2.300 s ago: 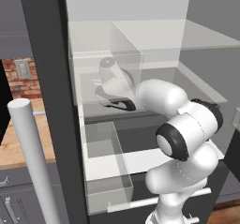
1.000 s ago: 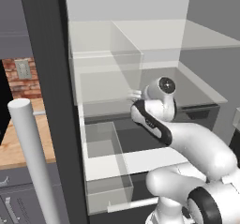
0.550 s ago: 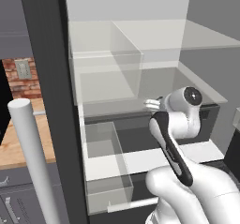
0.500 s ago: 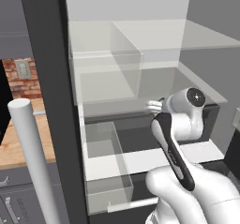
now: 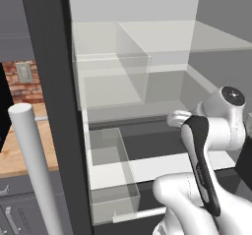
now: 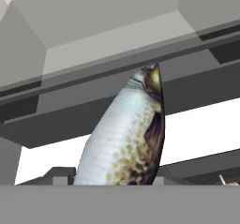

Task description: Gather the tomato and garlic from the fridge and place them on a tray on the dining counter. Then gather the fish and chicken drumstick from the fridge and place them on the other tray.

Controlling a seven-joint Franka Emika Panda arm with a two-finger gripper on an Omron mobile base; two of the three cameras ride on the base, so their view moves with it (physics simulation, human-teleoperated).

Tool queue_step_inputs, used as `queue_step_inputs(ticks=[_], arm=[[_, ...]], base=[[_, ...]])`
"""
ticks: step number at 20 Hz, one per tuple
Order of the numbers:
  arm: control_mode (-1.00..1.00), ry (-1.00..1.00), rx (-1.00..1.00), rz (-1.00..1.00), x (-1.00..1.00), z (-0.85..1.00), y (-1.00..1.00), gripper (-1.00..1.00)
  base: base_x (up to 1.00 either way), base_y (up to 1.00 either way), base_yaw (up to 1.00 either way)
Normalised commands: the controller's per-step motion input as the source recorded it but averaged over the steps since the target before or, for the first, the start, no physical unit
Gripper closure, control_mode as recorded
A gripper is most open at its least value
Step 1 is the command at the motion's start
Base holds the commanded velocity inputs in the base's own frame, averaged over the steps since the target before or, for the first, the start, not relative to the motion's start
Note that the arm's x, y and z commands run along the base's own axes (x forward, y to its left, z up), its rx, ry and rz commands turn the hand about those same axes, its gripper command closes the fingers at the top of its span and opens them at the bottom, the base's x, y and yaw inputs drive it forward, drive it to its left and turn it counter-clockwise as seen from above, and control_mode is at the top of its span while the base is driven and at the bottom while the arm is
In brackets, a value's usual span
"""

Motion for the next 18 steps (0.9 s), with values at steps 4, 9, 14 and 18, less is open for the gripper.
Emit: queue_step_inputs(ticks=[4, 9, 14, 18], arm=[[-1.00, 0.13, -0.05, -0.04, -0.60, 0.17, 0.00, 1.00], [-1.00, -0.03, 0.00, 0.03, -0.48, 0.36, 0.00, 1.00], [-1.00, -0.03, -0.03, 0.05, -0.28, 0.40, 0.00, 1.00], [-1.00, 0.00, -0.14, -0.01, -0.24, 0.26, 0.00, 1.00]], base=[[0.00, 0.00, 0.00], [0.00, 0.00, 0.00], [0.00, 0.00, 0.00], [0.00, 0.00, 0.00]])
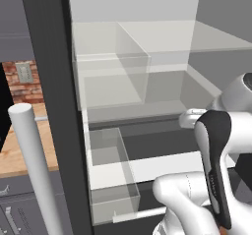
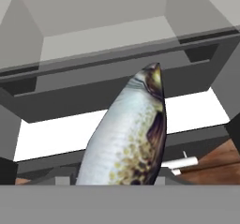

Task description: Gather the tomato and garlic from the fridge and place them on a tray on the dining counter. Then gather the fish and chicken drumstick from the fridge and place them on the other tray.

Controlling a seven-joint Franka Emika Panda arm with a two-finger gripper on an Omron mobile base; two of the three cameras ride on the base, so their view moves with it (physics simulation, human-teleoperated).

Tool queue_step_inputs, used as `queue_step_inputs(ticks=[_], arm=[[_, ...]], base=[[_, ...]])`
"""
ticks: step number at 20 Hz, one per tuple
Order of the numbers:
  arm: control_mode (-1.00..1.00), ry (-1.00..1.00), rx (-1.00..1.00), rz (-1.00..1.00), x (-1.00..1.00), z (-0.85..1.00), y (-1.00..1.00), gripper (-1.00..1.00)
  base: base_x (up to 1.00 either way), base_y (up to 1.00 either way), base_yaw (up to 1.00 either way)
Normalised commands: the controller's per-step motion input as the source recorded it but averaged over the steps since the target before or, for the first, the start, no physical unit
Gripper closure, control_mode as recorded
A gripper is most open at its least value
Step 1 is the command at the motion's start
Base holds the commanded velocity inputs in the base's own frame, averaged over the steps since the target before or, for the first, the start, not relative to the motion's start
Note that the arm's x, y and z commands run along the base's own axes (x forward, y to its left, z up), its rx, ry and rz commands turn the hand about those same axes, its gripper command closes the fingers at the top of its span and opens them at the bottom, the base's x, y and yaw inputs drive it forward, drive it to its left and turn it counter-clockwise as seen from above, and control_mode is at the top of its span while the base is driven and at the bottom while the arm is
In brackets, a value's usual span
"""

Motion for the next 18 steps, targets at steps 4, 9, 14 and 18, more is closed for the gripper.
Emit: queue_step_inputs(ticks=[4, 9, 14, 18], arm=[[-1.00, 0.00, -0.07, 0.01, -0.14, 0.32, 0.00, 1.00], [-1.00, 0.02, 0.00, 0.03, -0.08, 0.40, 0.00, 1.00], [-1.00, 0.03, -0.03, 0.00, 0.00, 0.16, 0.00, 1.00], [-1.00, 0.00, 0.00, 0.00, 0.00, 0.00, 0.00, 1.00]], base=[[0.00, 0.00, 0.00], [0.00, 0.00, 0.00], [0.00, 0.00, 0.00], [0.00, 0.00, 0.00]])
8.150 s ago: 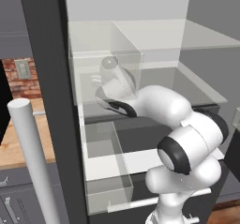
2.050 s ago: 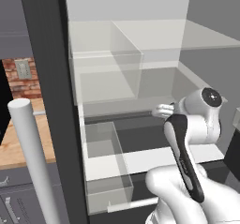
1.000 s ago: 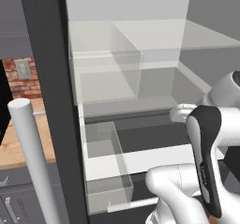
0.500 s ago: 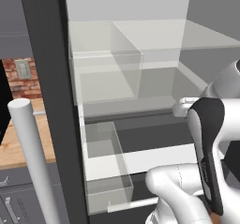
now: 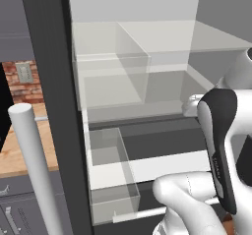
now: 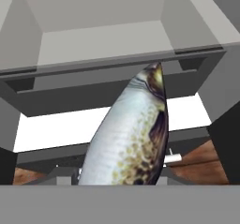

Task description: Gather the tomato and garlic from the fridge and place them on a tray on the dining counter. Then gather the fish and chicken drumstick from the fridge and place them on the other tray.

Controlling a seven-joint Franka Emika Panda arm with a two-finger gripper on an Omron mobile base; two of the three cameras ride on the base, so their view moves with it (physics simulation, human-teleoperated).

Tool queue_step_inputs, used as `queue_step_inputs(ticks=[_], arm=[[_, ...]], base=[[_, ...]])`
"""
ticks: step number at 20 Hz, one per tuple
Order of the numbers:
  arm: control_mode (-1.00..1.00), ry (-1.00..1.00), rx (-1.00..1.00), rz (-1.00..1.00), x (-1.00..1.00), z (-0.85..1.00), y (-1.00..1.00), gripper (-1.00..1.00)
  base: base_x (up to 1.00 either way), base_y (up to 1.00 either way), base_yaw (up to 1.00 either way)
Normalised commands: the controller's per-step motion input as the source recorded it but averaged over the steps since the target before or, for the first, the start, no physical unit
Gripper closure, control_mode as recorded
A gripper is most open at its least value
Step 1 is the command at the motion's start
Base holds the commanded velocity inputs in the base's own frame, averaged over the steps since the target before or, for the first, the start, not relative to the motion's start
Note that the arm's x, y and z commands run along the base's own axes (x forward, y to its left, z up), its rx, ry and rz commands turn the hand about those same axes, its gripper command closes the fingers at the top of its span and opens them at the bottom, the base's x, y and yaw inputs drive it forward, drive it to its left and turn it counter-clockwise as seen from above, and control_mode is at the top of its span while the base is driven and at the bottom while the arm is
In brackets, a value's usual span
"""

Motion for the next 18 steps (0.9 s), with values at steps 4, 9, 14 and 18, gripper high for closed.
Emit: queue_step_inputs(ticks=[4, 9, 14, 18], arm=[[1.00, 0.00, 0.00, 0.00, -0.01, 0.00, 0.00, 1.00], [1.00, 0.00, 0.00, 0.00, 0.00, 0.00, 0.00, 1.00], [1.00, 0.00, 0.00, 0.00, 0.00, 0.00, 0.00, 1.00], [1.00, 0.00, 0.00, 0.00, 0.00, 0.00, 0.00, 1.00]], base=[[-0.09, -0.01, 0.01], [-0.88, -0.24, 0.01], [-1.00, -0.36, -0.03], [-1.00, -0.37, -0.31]])
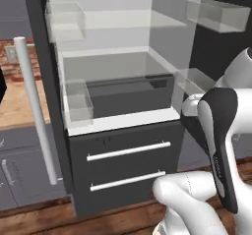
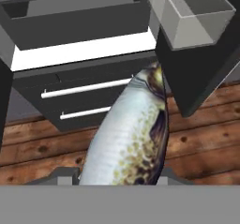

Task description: Gather the tomato and garlic from the fridge and place them on a tray on the dining counter. Then gather the fish and chicken drumstick from the fridge and place them on the other tray.

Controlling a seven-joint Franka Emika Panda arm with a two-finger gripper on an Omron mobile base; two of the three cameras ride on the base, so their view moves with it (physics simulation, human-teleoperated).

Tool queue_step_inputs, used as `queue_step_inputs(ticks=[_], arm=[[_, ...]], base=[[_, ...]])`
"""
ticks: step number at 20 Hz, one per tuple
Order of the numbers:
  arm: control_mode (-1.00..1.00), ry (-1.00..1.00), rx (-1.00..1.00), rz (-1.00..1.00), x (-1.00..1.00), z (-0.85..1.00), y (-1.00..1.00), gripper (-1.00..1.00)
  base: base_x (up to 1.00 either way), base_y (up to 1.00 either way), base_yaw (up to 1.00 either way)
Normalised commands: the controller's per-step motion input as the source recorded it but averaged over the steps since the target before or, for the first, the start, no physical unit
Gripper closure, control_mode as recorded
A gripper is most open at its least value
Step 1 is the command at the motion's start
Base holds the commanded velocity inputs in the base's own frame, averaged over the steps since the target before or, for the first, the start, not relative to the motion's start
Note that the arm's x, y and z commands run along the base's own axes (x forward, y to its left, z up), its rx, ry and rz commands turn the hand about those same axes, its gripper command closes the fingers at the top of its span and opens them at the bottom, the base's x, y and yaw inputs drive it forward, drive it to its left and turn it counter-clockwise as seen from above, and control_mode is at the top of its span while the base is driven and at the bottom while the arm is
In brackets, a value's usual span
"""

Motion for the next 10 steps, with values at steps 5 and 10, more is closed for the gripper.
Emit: queue_step_inputs(ticks=[5, 10], arm=[[1.00, 0.00, 0.00, 0.00, 0.00, 0.00, 0.00, 1.00], [1.00, 0.00, 0.00, 0.00, 0.00, 0.00, 0.00, 1.00]], base=[[-0.96, -0.13, -0.72], [-0.75, 0.00, -0.87]])
